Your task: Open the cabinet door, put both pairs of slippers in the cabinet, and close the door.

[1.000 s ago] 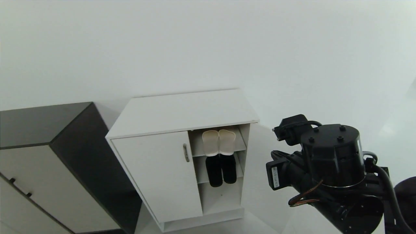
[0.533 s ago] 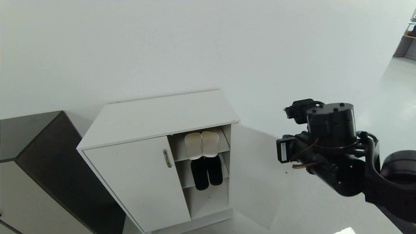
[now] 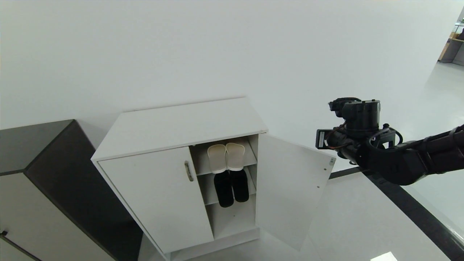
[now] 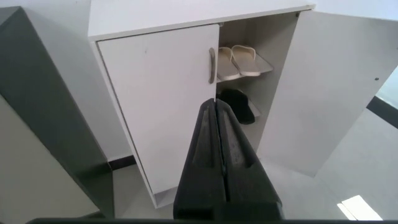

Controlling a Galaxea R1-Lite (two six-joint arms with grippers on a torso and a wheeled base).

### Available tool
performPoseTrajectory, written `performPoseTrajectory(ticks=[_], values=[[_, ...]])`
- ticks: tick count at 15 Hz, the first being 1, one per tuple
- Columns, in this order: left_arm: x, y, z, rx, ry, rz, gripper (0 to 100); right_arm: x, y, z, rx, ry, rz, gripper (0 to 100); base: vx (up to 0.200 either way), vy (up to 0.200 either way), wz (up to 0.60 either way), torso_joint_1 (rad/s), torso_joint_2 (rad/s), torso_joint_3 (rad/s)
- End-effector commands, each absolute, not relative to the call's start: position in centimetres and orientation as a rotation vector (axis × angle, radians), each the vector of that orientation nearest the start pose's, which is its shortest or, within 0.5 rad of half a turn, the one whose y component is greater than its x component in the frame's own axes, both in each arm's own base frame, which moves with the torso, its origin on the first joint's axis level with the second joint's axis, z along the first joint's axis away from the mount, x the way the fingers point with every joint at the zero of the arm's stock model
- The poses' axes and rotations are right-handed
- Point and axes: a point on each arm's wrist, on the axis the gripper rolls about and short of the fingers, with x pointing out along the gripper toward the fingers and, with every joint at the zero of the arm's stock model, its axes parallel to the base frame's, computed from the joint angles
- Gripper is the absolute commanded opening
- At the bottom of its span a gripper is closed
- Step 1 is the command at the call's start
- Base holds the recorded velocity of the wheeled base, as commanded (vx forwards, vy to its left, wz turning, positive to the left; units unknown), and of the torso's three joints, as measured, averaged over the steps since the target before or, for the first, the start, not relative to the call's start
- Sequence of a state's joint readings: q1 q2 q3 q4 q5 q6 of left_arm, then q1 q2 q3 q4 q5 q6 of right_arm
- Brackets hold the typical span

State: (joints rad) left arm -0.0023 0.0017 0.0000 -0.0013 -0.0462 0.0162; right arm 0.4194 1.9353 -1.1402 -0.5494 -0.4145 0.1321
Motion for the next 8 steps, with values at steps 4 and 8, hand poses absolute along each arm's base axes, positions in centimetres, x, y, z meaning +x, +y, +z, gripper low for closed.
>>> performPoseTrajectory(ticks=[4,8], values=[[-2.3,-0.1,7.6,0.015,0.000,-0.049,0,39.6,14.1,14.9,0.040,0.231,-0.035,0,0.000,0.000,0.00,0.000,0.00,0.000],[-2.3,-0.1,7.6,0.015,0.000,-0.048,0,42.1,13.6,13.3,0.044,0.236,-0.052,0,0.000,0.000,0.00,0.000,0.00,0.000]])
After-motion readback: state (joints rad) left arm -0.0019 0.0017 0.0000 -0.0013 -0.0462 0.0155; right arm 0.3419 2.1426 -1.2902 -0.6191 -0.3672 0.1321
